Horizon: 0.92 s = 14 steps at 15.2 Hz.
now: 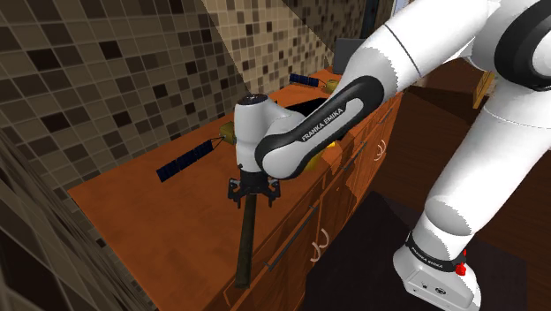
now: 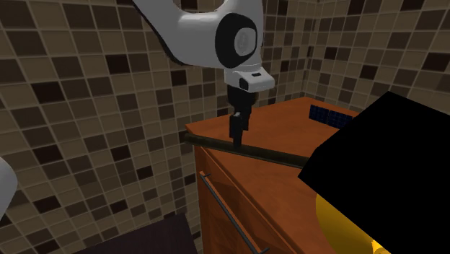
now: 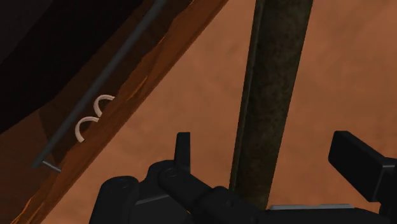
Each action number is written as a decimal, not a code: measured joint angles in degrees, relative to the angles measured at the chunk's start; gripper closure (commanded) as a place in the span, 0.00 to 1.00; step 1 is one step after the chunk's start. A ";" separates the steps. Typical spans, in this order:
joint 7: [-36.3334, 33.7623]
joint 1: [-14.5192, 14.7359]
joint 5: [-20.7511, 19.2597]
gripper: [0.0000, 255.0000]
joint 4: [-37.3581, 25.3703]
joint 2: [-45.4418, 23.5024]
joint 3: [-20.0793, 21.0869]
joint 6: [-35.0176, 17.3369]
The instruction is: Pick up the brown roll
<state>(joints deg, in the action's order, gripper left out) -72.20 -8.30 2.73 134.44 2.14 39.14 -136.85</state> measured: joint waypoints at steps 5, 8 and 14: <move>-9.67 0.46 -8.19 0.00 -2.80 -7.62 -0.05 -3.53; -11.44 0.88 -10.52 0.00 -2.20 -9.69 -0.59 -5.70; -12.99 1.38 -12.72 1.00 -1.94 -11.59 -1.26 -7.40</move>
<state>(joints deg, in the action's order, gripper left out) -85.19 -6.92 -9.99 132.49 -9.45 37.89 -144.25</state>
